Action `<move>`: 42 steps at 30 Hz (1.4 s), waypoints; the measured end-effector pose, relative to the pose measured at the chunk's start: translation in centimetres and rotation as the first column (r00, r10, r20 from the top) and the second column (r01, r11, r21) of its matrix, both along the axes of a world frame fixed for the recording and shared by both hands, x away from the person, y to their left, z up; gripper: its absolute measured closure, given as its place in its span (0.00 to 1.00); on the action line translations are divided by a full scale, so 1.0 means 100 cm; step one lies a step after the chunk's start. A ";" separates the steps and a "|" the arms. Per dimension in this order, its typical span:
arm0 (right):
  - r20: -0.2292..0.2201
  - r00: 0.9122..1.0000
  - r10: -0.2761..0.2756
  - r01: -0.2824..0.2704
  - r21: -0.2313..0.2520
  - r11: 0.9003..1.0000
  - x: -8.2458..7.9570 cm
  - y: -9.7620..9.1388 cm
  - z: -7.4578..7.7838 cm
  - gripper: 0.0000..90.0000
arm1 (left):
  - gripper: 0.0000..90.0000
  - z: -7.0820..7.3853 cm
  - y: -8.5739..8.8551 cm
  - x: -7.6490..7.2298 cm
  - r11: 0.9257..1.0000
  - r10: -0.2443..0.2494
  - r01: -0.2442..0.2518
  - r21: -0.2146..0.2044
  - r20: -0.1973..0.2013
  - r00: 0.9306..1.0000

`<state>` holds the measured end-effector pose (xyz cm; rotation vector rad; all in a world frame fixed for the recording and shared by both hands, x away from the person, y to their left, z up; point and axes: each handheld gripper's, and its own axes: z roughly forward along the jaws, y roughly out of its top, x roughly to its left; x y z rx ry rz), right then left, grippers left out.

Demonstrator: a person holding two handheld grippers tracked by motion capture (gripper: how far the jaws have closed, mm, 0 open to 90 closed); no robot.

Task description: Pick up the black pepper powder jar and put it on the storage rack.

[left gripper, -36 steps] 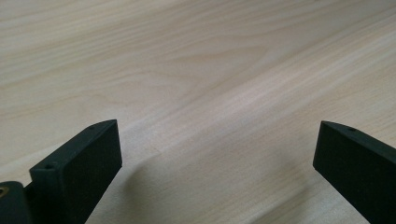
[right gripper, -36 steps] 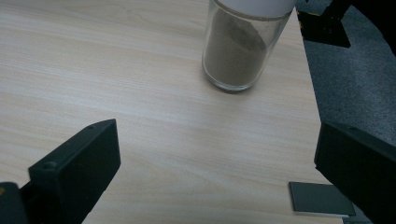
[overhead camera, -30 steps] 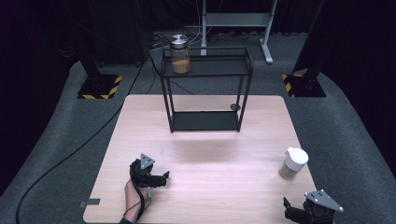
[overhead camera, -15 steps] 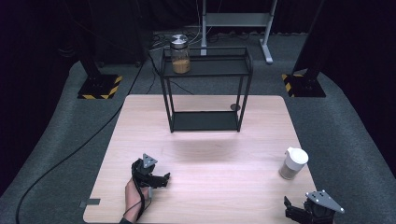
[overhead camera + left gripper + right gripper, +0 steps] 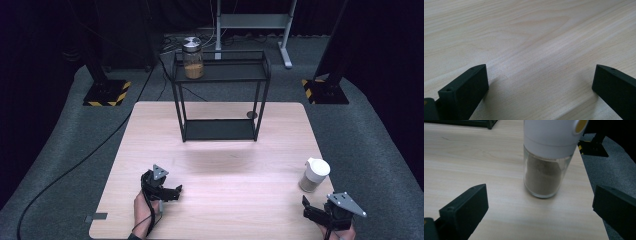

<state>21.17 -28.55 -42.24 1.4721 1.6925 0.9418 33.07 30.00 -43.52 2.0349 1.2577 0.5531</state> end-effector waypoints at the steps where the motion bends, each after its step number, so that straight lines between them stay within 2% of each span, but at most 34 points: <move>1: 0.005 1.000 0.002 -0.002 0.000 1.000 0.005 0.000 -0.001 0.00 | 0.00 0.000 0.000 0.000 1.000 0.000 0.000 0.000 0.000 1.000; 2: 0.020 1.000 0.008 -0.008 0.001 1.000 0.014 0.000 -0.003 0.00 | 0.00 0.000 0.000 0.000 1.000 0.000 0.000 0.000 0.000 1.000; 5: 0.039 0.999 0.012 -0.012 0.002 1.000 0.023 -0.001 -0.005 0.00 | 0.00 0.000 0.000 0.000 1.000 0.001 -0.001 0.000 0.001 1.000; 8: 0.063 0.998 0.027 -0.030 0.037 0.999 0.040 -0.009 -0.009 0.00 | 0.00 0.000 0.000 0.000 1.000 0.001 -0.001 0.000 0.002 1.000; 17: 0.077 0.996 0.034 -0.037 0.034 0.999 0.059 -0.007 -0.013 0.00 | 0.00 0.000 0.000 0.000 1.000 0.000 0.000 0.000 0.002 1.000; 18: 0.077 0.996 0.034 -0.037 0.034 0.999 0.059 -0.007 -0.013 0.00 | 0.00 0.000 0.000 0.000 1.000 0.000 0.000 0.000 0.002 1.000; 19: 0.061 0.998 -0.028 0.026 0.026 0.999 0.060 0.002 -0.012 0.33 | 0.00 0.000 0.000 0.000 1.000 0.000 0.000 0.000 0.003 1.000; 21: 0.104 0.994 -0.033 0.027 0.054 0.998 0.056 -0.002 -0.021 0.33 | 0.00 0.000 0.000 -0.001 1.000 0.001 -0.001 -0.001 0.003 1.000; 23: 0.117 0.992 -0.043 0.036 0.055 0.998 0.054 0.001 -0.024 0.33 | 0.00 0.000 0.000 0.000 1.000 0.000 0.000 0.000 0.002 1.000; 34: 0.116 0.992 -0.053 0.044 0.078 0.996 0.051 -0.001 -0.024 0.33 | 0.00 0.000 0.000 0.000 1.000 0.000 0.000 0.000 0.002 1.000; 42: 0.117 0.992 -0.047 0.039 0.067 0.997 0.048 0.004 -0.014 0.33 | 0.00 0.000 0.000 0.000 1.000 0.000 0.000 -0.002 0.003 1.000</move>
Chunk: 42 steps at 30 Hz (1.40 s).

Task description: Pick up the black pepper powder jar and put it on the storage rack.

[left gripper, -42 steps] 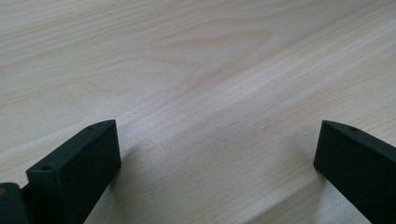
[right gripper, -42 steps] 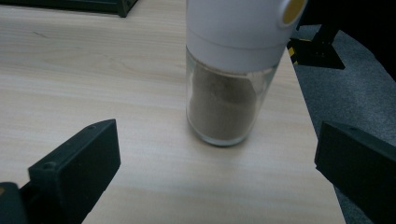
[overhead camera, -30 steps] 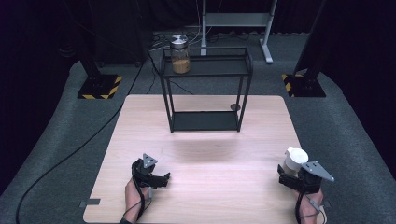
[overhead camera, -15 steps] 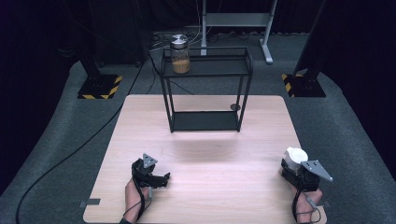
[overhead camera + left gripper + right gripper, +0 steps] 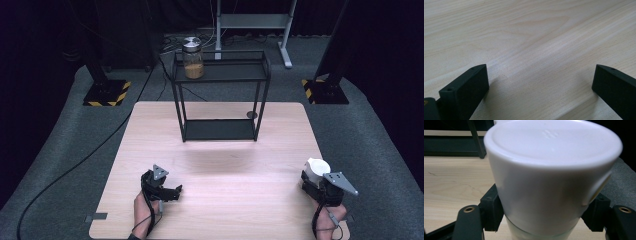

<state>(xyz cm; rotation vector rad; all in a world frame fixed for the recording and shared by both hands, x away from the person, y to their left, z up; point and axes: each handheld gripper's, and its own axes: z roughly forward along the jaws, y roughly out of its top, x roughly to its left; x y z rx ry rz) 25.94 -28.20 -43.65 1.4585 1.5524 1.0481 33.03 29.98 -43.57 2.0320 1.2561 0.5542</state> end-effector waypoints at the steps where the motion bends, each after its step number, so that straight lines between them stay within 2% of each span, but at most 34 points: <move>1: 0.000 1.000 0.003 -0.003 -0.004 1.000 0.000 0.000 0.002 0.33 | 0.00 0.000 0.000 0.000 1.000 -0.001 0.001 0.000 0.000 1.000; 15: 0.015 0.999 0.031 -0.031 -0.040 0.999 -0.001 0.013 0.024 0.33 | 0.00 0.000 0.000 0.000 1.000 -0.006 0.006 0.002 0.000 1.000; 25: 0.031 0.998 0.061 -0.060 -0.033 0.998 0.001 0.018 0.040 0.33 | 0.00 0.000 0.000 0.000 1.000 -0.008 0.008 0.002 -0.001 1.000; 42: 0.051 0.991 0.128 -0.125 -0.058 0.991 0.009 0.030 0.066 0.33 | 0.00 0.000 0.000 0.000 1.000 -0.008 0.008 0.001 -0.001 1.000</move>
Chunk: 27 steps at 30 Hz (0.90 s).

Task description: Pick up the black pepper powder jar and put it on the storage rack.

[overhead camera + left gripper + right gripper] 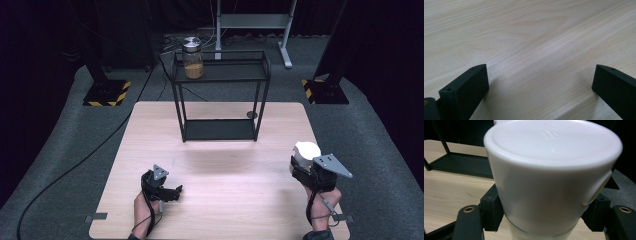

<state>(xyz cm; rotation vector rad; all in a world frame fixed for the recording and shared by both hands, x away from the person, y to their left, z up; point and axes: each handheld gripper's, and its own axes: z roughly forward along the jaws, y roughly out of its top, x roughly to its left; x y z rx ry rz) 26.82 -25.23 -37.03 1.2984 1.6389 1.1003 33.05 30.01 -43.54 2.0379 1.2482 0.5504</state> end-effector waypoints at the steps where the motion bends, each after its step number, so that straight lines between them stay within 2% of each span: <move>1: 0.000 1.000 0.000 0.000 0.000 1.000 0.000 0.000 0.000 0.33 | 0.00 0.000 0.000 0.000 1.000 0.000 0.000 0.000 0.000 1.000; 16: 0.036 0.999 0.039 -0.038 -0.020 0.999 0.003 0.007 0.017 0.33 | 0.00 0.000 0.000 0.000 1.000 0.000 0.000 0.000 0.000 1.000; 27: 0.044 0.997 0.068 -0.067 -0.036 0.997 0.008 0.014 0.027 0.33 | 0.00 0.000 0.000 0.000 1.000 0.000 0.000 0.001 0.000 1.000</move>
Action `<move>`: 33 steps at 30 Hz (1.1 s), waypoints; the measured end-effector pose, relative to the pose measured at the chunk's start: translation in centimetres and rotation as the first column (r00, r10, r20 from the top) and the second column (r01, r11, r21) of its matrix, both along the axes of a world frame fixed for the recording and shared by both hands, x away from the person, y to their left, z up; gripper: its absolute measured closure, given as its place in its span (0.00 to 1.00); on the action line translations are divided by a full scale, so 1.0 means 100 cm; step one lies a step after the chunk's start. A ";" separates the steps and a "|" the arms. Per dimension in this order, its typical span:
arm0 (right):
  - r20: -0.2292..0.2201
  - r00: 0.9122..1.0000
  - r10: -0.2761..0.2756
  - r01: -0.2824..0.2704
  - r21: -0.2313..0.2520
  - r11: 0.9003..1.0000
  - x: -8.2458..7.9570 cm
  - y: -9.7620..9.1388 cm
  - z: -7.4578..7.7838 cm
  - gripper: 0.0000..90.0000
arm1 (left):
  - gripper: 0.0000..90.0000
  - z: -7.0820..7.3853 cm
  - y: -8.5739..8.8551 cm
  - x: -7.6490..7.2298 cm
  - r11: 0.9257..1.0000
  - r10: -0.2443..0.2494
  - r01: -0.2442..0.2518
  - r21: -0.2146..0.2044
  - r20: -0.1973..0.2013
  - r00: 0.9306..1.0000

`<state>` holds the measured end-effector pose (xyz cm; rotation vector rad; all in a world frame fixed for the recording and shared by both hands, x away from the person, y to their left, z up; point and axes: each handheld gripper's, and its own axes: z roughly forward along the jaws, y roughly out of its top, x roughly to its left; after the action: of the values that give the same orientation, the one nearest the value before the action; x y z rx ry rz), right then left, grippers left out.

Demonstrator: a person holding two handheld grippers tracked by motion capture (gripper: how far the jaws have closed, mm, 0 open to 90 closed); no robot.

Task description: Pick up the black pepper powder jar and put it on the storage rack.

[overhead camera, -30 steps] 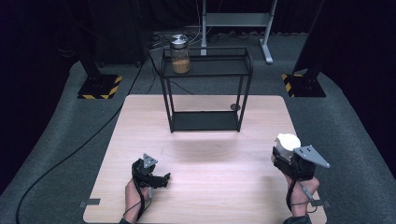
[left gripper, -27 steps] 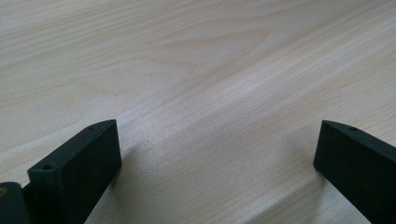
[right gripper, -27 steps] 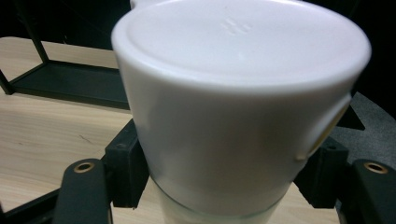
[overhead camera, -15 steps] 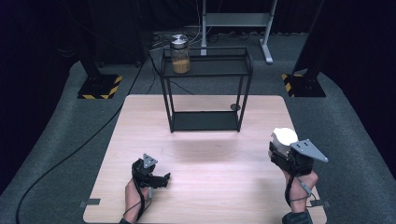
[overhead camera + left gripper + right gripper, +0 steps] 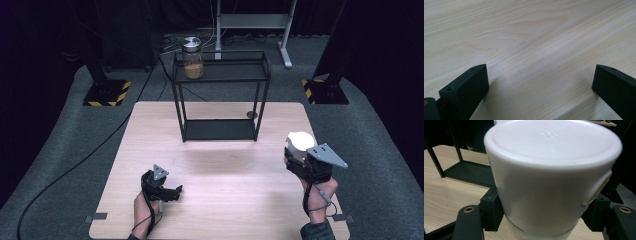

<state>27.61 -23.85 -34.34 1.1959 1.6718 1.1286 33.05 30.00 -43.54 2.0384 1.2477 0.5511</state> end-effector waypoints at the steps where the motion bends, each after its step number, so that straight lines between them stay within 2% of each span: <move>1: 0.001 1.000 0.003 -0.003 0.000 1.000 0.001 0.000 0.001 0.33 | 0.00 0.000 0.000 0.000 1.000 0.000 0.000 0.000 0.000 1.000; 27: 0.029 0.998 0.060 -0.060 -0.010 0.998 0.018 0.012 0.017 0.33 | 0.00 0.000 0.000 0.000 1.000 -0.007 0.007 -0.002 0.002 1.000; 33: 0.037 0.996 0.081 -0.080 -0.019 0.997 0.028 0.017 0.024 0.33 | 0.00 0.000 0.000 0.000 1.000 -0.008 0.008 -0.002 0.002 1.000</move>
<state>30.36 -22.12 -31.91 1.0980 1.7115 1.1759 33.06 29.97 -43.58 2.0398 1.2377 0.5474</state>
